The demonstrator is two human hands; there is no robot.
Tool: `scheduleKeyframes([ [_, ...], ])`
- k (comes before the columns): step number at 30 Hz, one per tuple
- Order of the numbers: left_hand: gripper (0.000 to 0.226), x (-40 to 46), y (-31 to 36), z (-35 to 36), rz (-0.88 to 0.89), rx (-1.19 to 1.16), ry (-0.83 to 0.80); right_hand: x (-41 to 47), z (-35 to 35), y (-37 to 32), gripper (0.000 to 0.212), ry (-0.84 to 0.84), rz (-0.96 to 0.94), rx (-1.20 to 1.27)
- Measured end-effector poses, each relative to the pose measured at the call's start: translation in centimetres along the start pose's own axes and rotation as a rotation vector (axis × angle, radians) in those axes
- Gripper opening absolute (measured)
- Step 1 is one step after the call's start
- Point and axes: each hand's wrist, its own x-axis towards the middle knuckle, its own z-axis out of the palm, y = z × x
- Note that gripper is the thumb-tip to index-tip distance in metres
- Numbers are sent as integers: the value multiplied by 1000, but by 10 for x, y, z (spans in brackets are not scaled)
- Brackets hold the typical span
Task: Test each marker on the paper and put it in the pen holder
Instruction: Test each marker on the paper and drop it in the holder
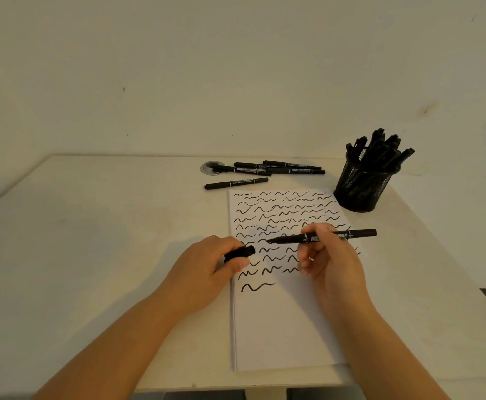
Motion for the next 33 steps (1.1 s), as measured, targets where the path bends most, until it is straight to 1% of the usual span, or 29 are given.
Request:
scheduleKeyframes([
  [3, 10, 0, 3, 0, 17, -6, -4, -1, 1, 1, 30, -28, -14, -52],
  [6, 7, 0, 3, -1, 21, -19, 4, -2, 1, 0, 30, -46, -20, -57],
  [8, 9, -1, 4, 0, 26, -28, 7, -3, 2, 1, 29, -58, -23, -78],
  [13, 22, -1, 7, 0, 43, -53, 9, -5, 4, 2, 40, -84, -41, -156],
  [17, 20, -2, 7, 0, 54, -49, 17, -10, 7, 1, 21, -132, -55, -240],
  [19, 22, -2, 8, -1, 75, -51, 43, -11, 9, 0, 16, -156, -49, -253],
  [22, 29, -1, 9, -1, 141, -124, 82, -13, 12, -1, 14, -209, -64, -278],
  [26, 23, -5, 12, -2, 173, -183, 110, -14, 13, -1, 13, -291, -100, -329],
  [28, 28, -7, 14, -2, 175, -183, 124, -14, 12, -1, 14, -306, -107, -331],
  [31, 23, -7, 16, -1, 152, -196, 119, -13, 11, 1, 15, -305, -114, -327],
  [33, 26, -7, 17, 0, 143, -215, 109, -12, 10, 2, 16, -288, -120, -327],
])
